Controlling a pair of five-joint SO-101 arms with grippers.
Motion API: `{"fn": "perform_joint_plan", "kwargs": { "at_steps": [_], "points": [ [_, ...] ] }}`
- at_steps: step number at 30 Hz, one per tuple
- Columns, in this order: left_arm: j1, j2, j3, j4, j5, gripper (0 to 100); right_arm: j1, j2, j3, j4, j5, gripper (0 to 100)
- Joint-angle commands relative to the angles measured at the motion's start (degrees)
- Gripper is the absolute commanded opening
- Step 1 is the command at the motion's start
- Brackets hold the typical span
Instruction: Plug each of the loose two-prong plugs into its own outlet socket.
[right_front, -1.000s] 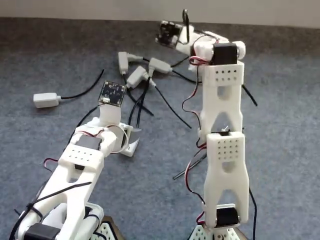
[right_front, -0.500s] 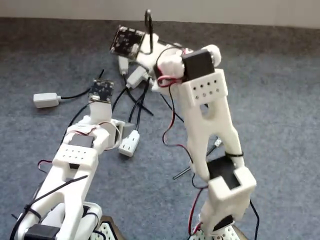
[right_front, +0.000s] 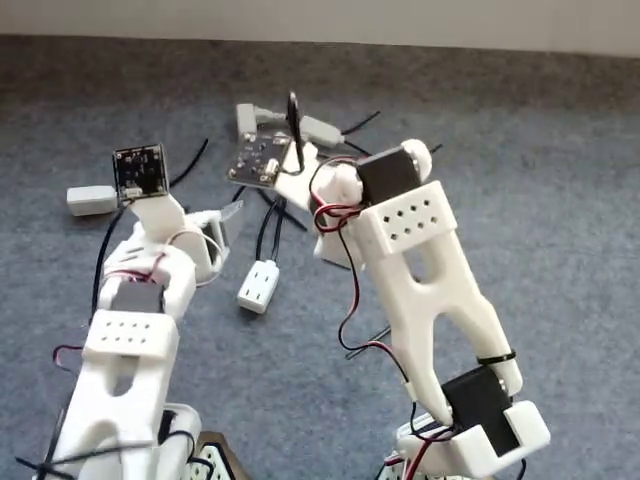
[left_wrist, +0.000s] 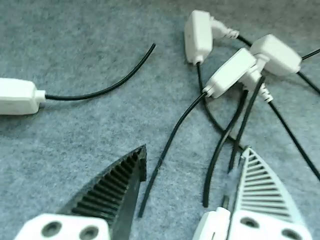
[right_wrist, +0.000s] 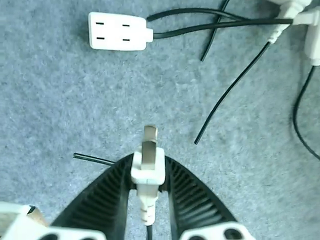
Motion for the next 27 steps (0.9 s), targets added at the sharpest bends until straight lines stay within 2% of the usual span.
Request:
{"fn": "perform_joint_plan", "kwargs": {
  "at_steps": [1, 6, 14, 19, 23, 27],
  "points": [
    [6.81, -9.36, 1.27, -0.79, 0.53, 29, -0.13, -2.95, 1.80, 1.10, -0.53, 1.1],
    [13.32, -22.99, 9.19, -1.32, 6.07, 29, -0.22, -2.68, 2.33, -2.68, -0.88, 1.1],
    [14.20, -38.64, 20.00, -8.88, 6.68, 28, -0.40, -2.86, 9.01, -6.99, -0.97, 1.1],
    [16.40, -42.15, 22.20, -8.97, 6.33, 22, -1.01, -2.95, 14.90, -12.35, -1.32, 1.1],
    [20.44, -42.15, 24.04, -8.97, 6.24, 22, -5.49, -3.03, 14.81, -12.35, -5.80, 1.1],
    [20.70, -42.07, 24.40, -8.97, 6.24, 22, -9.89, -3.47, 11.47, -12.18, -7.38, 1.1]
  ]
}}
